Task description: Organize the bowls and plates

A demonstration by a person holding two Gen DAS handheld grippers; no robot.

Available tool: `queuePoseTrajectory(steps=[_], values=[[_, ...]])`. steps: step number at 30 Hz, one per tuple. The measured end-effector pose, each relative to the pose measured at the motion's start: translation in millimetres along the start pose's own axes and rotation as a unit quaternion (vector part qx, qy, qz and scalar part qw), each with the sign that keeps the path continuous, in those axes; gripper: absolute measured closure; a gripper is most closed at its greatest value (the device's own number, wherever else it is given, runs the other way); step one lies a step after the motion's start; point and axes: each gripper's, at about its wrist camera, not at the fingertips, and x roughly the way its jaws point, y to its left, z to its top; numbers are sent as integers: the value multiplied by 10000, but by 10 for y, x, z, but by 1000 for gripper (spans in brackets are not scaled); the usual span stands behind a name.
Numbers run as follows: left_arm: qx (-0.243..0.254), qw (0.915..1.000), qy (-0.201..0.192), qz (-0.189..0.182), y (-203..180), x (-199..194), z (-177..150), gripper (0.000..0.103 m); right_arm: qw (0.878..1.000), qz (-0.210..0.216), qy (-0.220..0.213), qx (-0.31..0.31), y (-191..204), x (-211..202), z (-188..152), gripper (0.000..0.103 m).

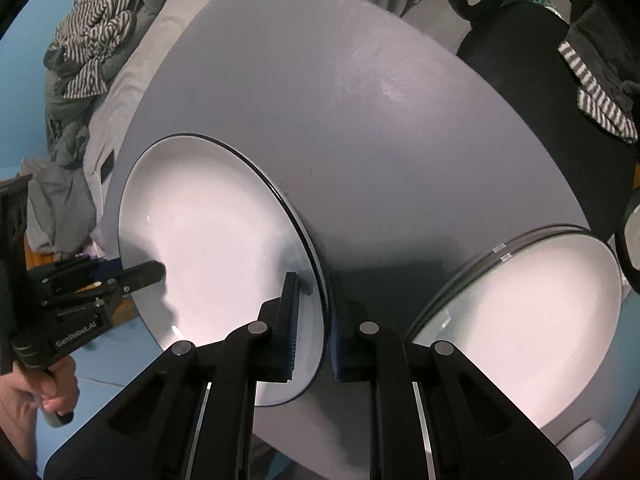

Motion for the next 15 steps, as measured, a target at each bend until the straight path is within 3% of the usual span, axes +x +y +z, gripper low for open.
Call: queuePoseTrajectory(steps=[15], values=[[675,9976,-133,41,-645,-334,-29,85,9987,45,-344,378,-312,-533,-286,89]])
